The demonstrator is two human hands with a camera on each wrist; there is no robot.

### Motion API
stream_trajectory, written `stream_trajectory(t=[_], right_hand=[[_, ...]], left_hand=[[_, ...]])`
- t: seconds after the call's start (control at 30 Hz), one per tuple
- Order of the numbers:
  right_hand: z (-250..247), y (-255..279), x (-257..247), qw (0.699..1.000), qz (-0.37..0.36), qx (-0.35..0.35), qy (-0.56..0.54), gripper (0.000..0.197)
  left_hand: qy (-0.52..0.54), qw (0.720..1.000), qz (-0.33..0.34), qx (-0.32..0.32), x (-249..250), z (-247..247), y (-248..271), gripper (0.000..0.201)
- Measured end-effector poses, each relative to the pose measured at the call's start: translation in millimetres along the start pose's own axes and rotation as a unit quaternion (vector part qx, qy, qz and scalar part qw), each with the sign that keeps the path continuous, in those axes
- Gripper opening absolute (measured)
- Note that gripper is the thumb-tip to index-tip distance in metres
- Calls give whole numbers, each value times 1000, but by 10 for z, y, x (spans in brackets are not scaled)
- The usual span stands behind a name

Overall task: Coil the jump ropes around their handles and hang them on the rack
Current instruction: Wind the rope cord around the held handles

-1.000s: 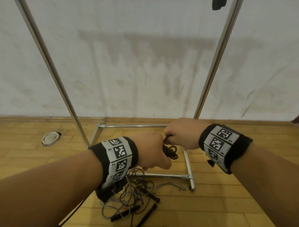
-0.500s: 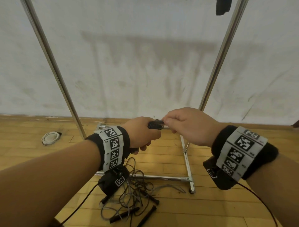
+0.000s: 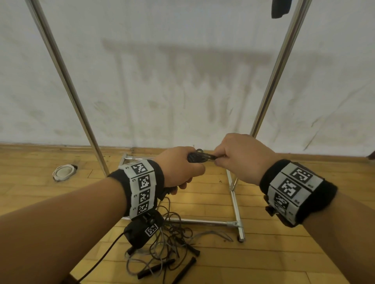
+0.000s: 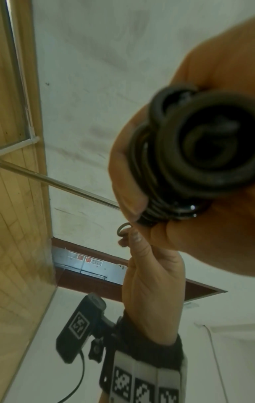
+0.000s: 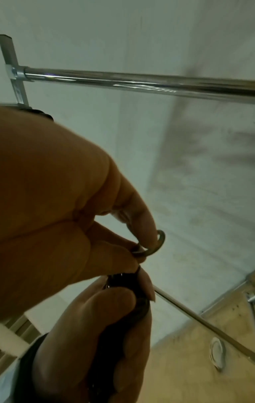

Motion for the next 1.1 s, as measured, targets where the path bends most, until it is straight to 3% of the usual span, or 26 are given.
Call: stream_trajectory(t=[0.1, 0.23, 0.4, 0.47, 0.57, 0.73, 0.83, 1.0, 1.1], right_hand=[[-102, -7, 17, 999, -3, 41, -5, 17], [-105, 8, -45, 992, 35, 58, -111, 10], [-46, 21, -121, 934, 128, 64, -326, 6], [-47, 23, -133, 928, 132, 54, -345, 7], [-72, 26, -133, 941, 101, 18, -321, 10], [-115, 21, -173, 938, 51, -11, -342, 14], [-137, 21, -228, 940, 15, -23, -341, 15], [-132, 2, -284, 946, -22, -49, -321, 21], [-96, -2, -254, 942, -10, -61, -330, 20]], left_hand=[[-55, 998, 10, 2, -16, -18, 15, 17], [-129, 991, 34, -3, -24, -3, 27, 14], [-203, 978, 52, -6, -1, 21, -3, 17], [-213, 976, 48, -24, -2, 7, 3, 18], [-218, 973, 44, -66, -14, -24, 23, 18], [-160, 972, 41, -166, -57, -128, 66, 30], [-68, 970, 38, -229, -76, -169, 81, 36], [60, 946, 11, -320, -131, -208, 88, 17], [82, 942, 18, -325, -130, -236, 90, 21]])
Point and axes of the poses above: each hand's wrist, its own y-axis away from the middle knuckle, its own z-axis out of the palm, x = y × z, the point moved 2 cm from there along -y, towards the middle knuckle, and after that the axes turned 13 degrees about x, right-handed, at the moved point
